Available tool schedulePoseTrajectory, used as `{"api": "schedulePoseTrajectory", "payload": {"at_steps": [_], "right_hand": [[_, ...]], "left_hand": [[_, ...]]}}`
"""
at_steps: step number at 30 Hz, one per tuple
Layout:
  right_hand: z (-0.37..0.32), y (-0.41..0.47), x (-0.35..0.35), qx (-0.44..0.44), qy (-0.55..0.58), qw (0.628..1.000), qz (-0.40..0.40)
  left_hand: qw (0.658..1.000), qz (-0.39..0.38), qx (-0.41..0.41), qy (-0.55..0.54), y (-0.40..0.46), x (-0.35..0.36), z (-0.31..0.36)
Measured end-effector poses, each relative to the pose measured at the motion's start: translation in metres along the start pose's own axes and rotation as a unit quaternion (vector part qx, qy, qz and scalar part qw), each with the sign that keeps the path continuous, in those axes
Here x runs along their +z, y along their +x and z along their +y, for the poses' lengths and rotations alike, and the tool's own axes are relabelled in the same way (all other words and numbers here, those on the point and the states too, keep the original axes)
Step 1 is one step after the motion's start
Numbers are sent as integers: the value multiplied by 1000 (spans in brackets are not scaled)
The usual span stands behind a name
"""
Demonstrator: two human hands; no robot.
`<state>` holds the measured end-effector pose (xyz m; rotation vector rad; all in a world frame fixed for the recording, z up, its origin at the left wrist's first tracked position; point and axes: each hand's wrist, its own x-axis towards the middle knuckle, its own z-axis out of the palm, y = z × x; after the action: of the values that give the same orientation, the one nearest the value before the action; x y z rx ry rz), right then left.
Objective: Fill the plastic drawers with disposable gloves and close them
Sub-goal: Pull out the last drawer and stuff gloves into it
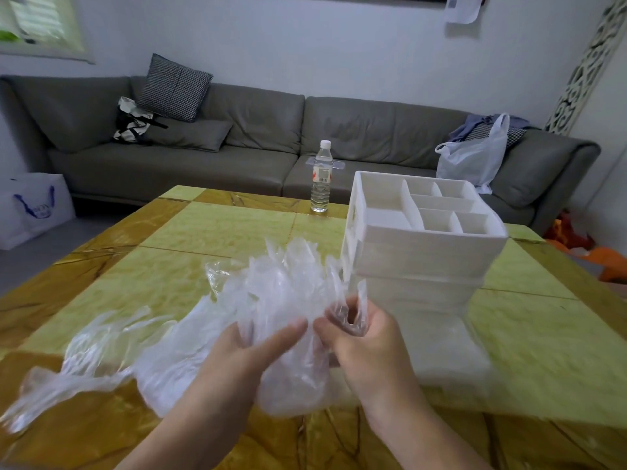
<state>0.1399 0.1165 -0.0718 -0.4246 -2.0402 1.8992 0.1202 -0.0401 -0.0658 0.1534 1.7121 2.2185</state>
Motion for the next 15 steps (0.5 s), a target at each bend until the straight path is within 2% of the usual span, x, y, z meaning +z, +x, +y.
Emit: {"api": "schedulePoseTrajectory", "payload": {"at_steps": [4,8,10,13,15], "right_hand": [[0,6,-5,34,73,997,6],[-7,8,-13,65,134,988,39],[-13,4,-16,94,125,988,-7],[-17,-2,-15,130,69,980,-137],[-14,-3,-12,108,90,980,-140]], "left_hand": [[997,70,13,5,3,-5,-5],[995,99,21,-25,6,-11,0],[994,96,23,-35,7,-12,0],[997,68,20,-35,4,-8,2],[998,50,16,-39,2,-5,4]]}}
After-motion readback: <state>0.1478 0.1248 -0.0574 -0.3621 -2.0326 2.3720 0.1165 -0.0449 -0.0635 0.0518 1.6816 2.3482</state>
